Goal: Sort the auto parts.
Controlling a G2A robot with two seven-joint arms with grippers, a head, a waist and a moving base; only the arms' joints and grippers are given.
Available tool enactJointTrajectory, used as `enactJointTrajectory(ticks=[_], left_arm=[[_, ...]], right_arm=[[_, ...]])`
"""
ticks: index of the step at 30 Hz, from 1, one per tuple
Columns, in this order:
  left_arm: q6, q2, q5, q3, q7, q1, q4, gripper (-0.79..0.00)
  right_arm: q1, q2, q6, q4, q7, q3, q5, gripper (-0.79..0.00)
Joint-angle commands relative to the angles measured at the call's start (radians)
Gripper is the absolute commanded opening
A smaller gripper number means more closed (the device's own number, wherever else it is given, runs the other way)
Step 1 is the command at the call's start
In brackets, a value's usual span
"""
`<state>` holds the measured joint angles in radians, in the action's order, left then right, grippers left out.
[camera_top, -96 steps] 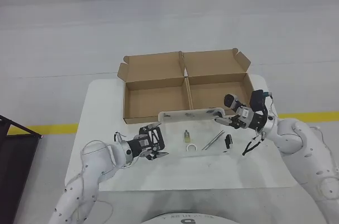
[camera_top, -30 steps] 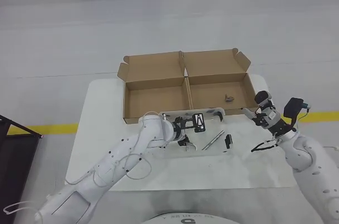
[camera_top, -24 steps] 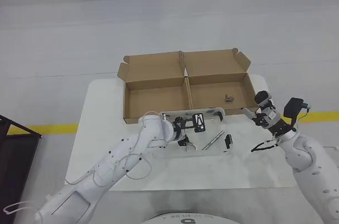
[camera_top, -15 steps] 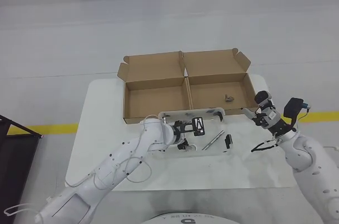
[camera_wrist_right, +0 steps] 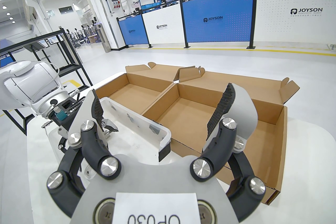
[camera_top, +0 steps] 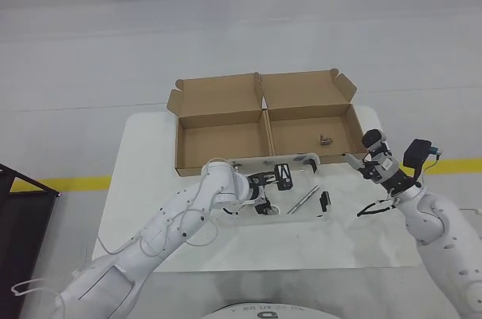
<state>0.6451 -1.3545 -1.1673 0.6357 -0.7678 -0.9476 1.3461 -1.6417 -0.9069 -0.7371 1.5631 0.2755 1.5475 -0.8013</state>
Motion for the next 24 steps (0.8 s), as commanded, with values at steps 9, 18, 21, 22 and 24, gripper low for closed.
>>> enactJointTrajectory(ticks=[9, 18, 21, 22, 24], left_arm=[[-0.02, -0.037, 0.024, -0.063, 0.02, 0.048, -0.095, -0.142], [-0.023, -0.059, 0.027, -0.089, 0.03, 0.077, -0.155, -0.483], [-0.021, -0.063, 0.027, -0.093, 0.026, 0.082, -0.165, -0.486], [-0.021, -0.064, 0.027, -0.093, 0.026, 0.084, -0.168, -0.486], [-0.021, -0.065, 0.028, -0.093, 0.025, 0.087, -0.171, -0.483]], right_arm=[[0.0, 0.0, 0.0, 0.0, 0.0, 0.0, 0.0, 0.0], [0.0, 0.0, 0.0, 0.0, 0.0, 0.0, 0.0, 0.0], [0.0, 0.0, 0.0, 0.0, 0.0, 0.0, 0.0, 0.0], [0.0, 0.0, 0.0, 0.0, 0.0, 0.0, 0.0, 0.0], [0.0, 0.0, 0.0, 0.0, 0.0, 0.0, 0.0, 0.0]])
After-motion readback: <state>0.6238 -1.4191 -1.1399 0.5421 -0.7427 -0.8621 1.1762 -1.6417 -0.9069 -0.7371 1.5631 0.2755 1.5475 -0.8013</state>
